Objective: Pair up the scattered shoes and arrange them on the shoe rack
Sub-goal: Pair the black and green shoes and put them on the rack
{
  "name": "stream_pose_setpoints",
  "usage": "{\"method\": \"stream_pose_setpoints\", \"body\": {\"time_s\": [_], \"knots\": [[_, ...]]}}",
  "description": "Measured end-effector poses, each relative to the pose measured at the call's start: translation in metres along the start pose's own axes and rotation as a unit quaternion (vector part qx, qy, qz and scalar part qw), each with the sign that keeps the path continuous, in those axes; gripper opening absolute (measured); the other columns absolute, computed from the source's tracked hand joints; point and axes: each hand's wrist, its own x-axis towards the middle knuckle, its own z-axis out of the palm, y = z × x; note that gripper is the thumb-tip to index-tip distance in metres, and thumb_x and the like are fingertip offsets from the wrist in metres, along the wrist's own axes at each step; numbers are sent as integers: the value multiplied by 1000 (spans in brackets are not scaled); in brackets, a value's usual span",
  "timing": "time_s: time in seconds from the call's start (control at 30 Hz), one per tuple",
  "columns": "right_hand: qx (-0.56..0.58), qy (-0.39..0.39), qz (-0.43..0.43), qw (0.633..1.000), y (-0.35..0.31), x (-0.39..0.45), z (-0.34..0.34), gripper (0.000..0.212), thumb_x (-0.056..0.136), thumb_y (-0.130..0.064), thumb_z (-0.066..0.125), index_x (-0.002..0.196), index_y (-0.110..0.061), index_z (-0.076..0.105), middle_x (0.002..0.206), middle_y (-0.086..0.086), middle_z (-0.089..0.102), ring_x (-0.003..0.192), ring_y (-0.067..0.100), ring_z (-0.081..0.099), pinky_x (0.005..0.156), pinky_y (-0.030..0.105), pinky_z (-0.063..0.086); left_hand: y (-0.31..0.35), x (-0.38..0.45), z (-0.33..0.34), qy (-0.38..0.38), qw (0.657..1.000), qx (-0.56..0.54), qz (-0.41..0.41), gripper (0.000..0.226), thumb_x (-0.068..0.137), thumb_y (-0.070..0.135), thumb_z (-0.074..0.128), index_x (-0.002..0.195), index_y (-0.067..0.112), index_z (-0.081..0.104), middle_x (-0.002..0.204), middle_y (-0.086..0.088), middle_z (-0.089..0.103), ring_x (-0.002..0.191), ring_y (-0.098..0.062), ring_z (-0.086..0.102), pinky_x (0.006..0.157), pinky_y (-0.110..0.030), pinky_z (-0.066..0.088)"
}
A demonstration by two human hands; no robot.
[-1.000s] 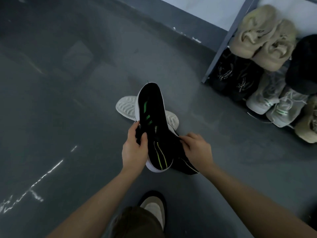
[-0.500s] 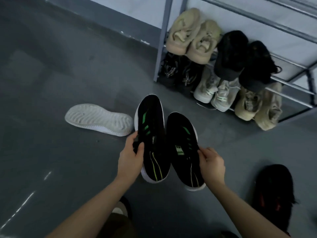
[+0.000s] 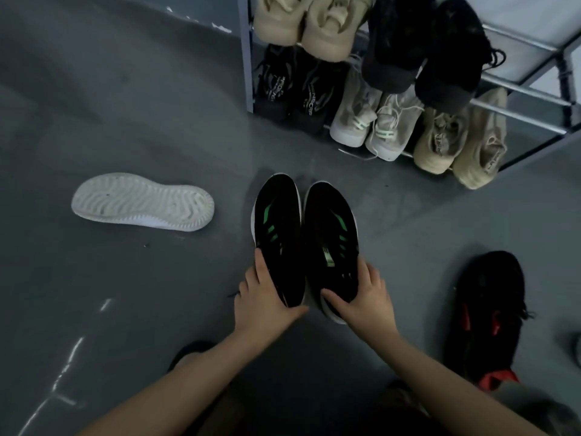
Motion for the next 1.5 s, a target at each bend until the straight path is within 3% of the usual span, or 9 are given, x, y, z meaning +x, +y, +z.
{"method": "stream_pose_setpoints", "body": {"time_s": [0.1, 0.23, 0.43, 0.63, 0.8, 1.03, 1.27, 1.5], "knots": [[-80, -23, -3, 997, 3, -5, 8, 108, 65, -71, 61, 148, -30, 5, 152, 4, 20, 133, 28, 30, 107, 46, 30, 4, 4, 8, 15, 999, 36, 18, 130, 58, 63, 72, 143, 28, -19, 140, -14, 24, 122, -33, 37, 98, -43, 37], [-97, -27, -13, 995, 3, -6, 13, 109, 64, -63, 68, 145, -43, -2, 153, 12, 12, 132, 34, 30, 106, 47, 30, 7, 4, 10, 25, 999, 34, 30, 116, 61, 58, 71, 143, 36, -9, 136, -15, 25, 117, -34, 38, 93, -43, 40], [-3, 26, -35, 999, -1, -9, 8, 90, 69, -53, 68, 141, -49, 15, 141, 11, 29, 124, 32, 34, 102, 47, 33, -1, 2, -4, 81, 993, -67, 59, 99, 65, 50, 69, 141, 43, 6, 135, -6, 30, 119, -28, 36, 93, -40, 39], [65, 116, -34, 991, -18, -11, -22, 74, 71, -47, 69, 136, -43, 35, 140, 11, 35, 122, 30, 34, 102, 50, 31, 23, -6, -26, 143, 976, -113, 119, 90, 63, 43, 70, 138, 42, 19, 131, 2, 37, 116, -18, 36, 85, -29, 37], [96, 192, -63, 975, -32, -19, -59, 67, 70, -43, 72, 130, -42, 43, 134, 10, 40, 114, 28, 38, 96, 52, 39, 52, -27, -40, 209, 955, -116, 177, 85, 63, 43, 71, 135, 34, 28, 130, -3, 41, 113, -21, 40, 89, -34, 41], [155, 273, -89, 945, -57, -23, -113, 63, 69, -41, 72, 127, -39, 49, 137, 9, 37, 117, 22, 34, 99, 51, 39, 98, -40, -77, 283, 918, -105, 255, 82, 63, 41, 73, 133, 34, 30, 132, -7, 40, 113, -25, 40, 92, -43, 44], [202, 356, -83, 909, -60, -7, -179, 64, 66, -45, 66, 126, -45, 46, 140, 5, 38, 124, 22, 32, 101, 53, 37, 173, -33, -106, 281, 898, -127, 314, 80, 62, 46, 68, 132, 36, 31, 132, -4, 40, 114, -21, 40, 95, -38, 41], [140, 365, -54, 919, -19, 19, -218, 71, 59, -59, 52, 127, -38, 50, 139, 7, 40, 118, 30, 37, 95, 53, 40, 233, -7, -89, 223, 906, -133, 334, 74, 64, 43, 70, 128, 38, 33, 126, 1, 40, 108, -17, 35, 90, -38, 45]]}}
